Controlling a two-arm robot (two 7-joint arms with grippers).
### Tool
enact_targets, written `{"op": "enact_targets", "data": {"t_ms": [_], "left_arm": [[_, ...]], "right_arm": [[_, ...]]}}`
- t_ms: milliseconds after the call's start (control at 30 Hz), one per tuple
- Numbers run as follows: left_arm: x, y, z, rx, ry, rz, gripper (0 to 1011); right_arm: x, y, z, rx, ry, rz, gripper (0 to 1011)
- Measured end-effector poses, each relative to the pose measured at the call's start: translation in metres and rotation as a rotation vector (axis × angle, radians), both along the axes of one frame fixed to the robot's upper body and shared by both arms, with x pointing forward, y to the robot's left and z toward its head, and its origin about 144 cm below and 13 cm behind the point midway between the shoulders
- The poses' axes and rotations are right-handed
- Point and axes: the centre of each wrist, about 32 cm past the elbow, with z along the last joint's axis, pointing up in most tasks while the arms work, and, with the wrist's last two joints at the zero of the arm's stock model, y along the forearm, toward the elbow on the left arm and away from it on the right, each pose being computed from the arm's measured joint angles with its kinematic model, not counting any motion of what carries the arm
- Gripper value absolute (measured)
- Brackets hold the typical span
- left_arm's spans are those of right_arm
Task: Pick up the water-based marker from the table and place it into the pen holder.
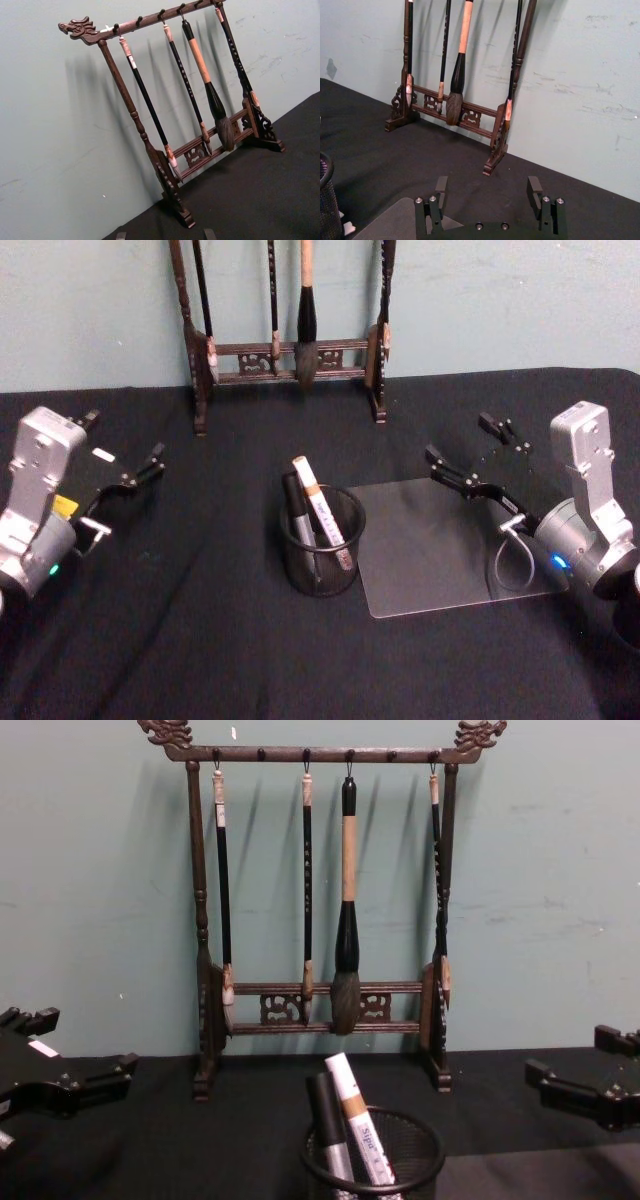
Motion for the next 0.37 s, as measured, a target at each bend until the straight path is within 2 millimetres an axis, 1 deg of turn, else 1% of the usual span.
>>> {"op": "enact_targets", "data": {"t_ms": [367], "left_arm": [[0.0, 0.0, 0.0, 0.0, 0.0, 0.0, 1001]], "right_arm": [[0.0, 0.0, 0.0, 0.0, 0.0, 0.0, 1000]]}}
